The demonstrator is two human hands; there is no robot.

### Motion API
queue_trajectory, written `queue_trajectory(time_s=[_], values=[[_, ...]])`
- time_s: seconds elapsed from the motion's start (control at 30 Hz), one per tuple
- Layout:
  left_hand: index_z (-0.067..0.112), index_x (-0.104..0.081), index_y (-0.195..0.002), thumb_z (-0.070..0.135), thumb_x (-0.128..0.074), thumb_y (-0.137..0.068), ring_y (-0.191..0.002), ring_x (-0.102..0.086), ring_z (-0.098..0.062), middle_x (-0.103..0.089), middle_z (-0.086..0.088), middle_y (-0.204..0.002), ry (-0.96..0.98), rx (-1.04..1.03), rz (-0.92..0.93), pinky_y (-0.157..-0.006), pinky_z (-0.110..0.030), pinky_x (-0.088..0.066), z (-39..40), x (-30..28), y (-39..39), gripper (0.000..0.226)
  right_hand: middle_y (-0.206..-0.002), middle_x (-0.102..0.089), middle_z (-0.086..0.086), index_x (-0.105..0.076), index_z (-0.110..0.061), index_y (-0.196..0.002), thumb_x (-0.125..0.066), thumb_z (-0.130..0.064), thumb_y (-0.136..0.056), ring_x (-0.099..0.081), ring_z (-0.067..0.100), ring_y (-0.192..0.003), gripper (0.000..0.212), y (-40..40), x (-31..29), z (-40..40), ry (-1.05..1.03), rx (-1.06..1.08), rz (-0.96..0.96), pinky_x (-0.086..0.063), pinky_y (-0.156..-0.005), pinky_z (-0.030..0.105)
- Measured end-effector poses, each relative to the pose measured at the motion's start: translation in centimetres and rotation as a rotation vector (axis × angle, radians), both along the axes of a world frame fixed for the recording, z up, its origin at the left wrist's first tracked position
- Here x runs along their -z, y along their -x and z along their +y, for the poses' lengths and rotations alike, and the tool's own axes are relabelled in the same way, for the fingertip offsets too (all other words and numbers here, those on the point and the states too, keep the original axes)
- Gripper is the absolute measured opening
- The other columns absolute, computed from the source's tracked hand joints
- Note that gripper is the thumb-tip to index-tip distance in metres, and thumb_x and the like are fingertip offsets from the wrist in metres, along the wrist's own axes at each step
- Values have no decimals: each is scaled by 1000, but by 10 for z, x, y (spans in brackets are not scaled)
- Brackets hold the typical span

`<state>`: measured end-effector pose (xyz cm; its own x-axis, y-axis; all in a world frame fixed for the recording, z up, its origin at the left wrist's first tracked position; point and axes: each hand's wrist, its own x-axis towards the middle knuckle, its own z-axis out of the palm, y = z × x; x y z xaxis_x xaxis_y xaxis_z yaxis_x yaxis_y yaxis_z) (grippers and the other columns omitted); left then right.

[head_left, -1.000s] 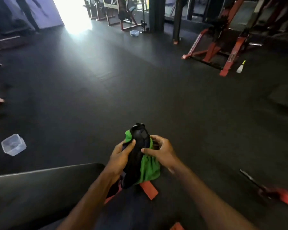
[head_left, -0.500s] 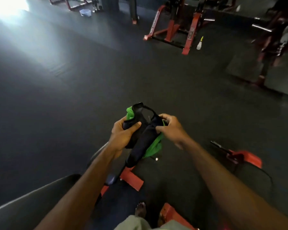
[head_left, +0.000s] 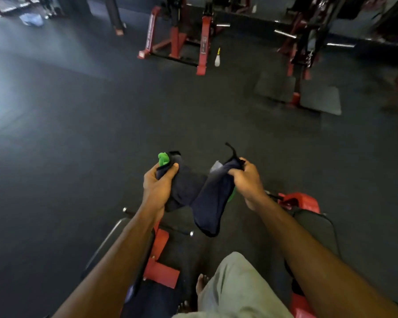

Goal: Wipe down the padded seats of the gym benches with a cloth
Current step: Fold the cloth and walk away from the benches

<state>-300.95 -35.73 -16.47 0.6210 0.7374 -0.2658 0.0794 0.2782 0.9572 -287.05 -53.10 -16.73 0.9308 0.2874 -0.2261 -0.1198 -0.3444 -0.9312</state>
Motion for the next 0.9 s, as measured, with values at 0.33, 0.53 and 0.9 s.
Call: queue_trajectory(time_s=[0.33, 0.53, 0.9], values=[[21, -77, -100, 35, -69, -97, -88, -76, -13, -79, 5, -87, 15, -92, -24, -79, -33, -61, 39, -8, -136, 17, -114, -73, 3, -70, -15, -116, -60, -3, -96, -69, 23, -108, 26, -159, 17, 13, -79, 154, -75, -56, -98, 45], [15, -76, -103, 19, -73, -94, -96, -75, -30, -79, -9, -95, 61, -64, 19, -89, -49, -61, 53, -22, -261, 10, -101, -72, 5, -68, -16, -97, -61, -5, -92, -68, 27, -101, 14, -286, 15, 55, 9, 23, -34, -52, -79, 38], [9, -75, -105, 45, -94, -62, -98, -74, -34, -74, -20, -109, -115, 58, 85, -87, -50, -62, 133, -68, -406, 59, -148, -50, -1, -50, -23, -147, -79, -19, -71, -47, 15, -137, 81, -437, -25, 138, 86, -472, -400, -42, -113, 35]])
